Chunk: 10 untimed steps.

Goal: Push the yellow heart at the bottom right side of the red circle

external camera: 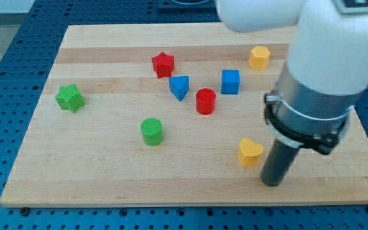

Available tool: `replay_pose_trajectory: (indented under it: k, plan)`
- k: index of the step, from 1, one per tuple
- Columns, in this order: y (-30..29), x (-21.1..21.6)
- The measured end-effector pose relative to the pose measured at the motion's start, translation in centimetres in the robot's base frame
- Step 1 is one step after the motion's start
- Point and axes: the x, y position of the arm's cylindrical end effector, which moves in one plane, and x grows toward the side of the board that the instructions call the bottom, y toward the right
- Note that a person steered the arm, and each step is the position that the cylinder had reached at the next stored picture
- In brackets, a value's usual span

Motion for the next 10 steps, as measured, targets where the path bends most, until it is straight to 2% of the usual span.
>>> replay_pose_trajectory:
  k: [3,9,10]
  plan:
    - [-0.9,-4.3]
    - [-2.6,-4.9]
    - [-2.6,-6.4]
